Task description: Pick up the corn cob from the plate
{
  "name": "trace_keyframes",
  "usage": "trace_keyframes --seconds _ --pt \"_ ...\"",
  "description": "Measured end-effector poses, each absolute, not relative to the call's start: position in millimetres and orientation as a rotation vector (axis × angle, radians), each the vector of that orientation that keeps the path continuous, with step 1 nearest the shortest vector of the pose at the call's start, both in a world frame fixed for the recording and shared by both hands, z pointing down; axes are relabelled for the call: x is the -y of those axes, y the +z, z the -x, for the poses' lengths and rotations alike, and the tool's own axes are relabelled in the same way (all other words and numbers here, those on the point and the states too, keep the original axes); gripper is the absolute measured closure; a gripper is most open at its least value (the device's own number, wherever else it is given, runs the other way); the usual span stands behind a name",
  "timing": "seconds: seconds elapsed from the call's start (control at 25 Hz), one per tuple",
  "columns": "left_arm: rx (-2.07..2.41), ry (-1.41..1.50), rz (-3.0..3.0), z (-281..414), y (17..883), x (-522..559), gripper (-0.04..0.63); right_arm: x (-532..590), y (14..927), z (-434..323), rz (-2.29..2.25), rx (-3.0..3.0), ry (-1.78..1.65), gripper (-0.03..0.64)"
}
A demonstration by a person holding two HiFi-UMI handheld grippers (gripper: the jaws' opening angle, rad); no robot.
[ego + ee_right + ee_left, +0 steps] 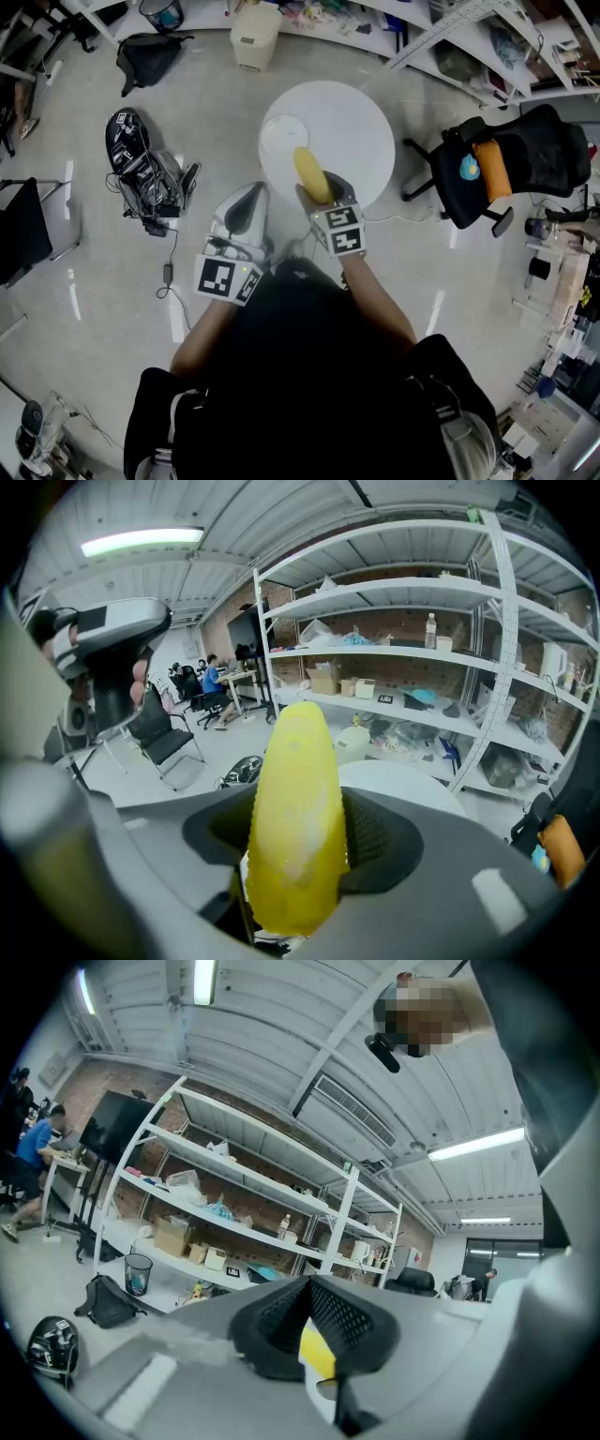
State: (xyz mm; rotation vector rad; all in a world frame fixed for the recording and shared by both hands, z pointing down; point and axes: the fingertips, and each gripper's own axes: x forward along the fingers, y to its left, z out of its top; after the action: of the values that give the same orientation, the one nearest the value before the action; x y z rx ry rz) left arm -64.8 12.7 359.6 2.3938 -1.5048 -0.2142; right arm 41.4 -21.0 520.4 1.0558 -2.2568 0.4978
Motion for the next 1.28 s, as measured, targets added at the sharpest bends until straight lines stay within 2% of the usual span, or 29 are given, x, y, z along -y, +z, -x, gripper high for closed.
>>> trace_keyframes --seconds 1.28 --pt "1.53 -0.252 -2.505 -13.8 317.3 -110.0 0.592 -82.7 464.6 -123.5 -1.221 2.382 0.487 0.351"
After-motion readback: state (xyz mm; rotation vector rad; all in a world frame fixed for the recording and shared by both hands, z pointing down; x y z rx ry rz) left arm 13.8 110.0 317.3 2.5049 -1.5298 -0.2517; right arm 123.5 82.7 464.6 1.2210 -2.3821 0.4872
